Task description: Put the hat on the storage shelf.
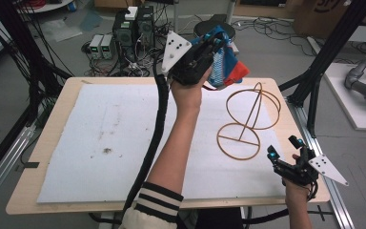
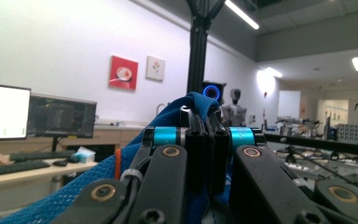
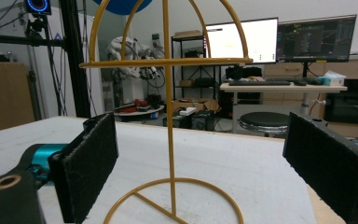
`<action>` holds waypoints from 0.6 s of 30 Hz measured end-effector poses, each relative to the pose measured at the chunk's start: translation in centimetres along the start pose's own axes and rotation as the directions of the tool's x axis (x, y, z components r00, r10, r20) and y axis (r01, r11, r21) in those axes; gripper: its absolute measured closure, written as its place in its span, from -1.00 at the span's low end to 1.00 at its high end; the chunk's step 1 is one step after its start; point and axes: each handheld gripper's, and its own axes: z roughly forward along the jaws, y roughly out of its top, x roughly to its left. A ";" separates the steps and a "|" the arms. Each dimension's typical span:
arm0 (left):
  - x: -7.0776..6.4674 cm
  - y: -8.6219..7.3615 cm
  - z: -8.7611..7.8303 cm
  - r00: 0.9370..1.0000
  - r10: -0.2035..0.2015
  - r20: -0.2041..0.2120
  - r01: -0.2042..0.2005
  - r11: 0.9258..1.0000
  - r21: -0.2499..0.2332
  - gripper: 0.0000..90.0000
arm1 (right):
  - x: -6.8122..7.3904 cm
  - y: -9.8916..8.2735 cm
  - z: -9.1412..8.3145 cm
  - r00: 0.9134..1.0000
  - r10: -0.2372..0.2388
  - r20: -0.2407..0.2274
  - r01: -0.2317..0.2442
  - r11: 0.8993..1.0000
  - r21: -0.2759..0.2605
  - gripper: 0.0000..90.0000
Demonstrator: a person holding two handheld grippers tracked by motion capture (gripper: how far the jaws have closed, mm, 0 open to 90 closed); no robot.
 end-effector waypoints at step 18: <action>-4.6 -3.5 3.9 0.996 -0.054 0.073 0.051 0.998 0.046 0.97 | -0.3 0.4 -1.5 1.000 -0.021 0.016 0.021 1.000 -0.012 -0.78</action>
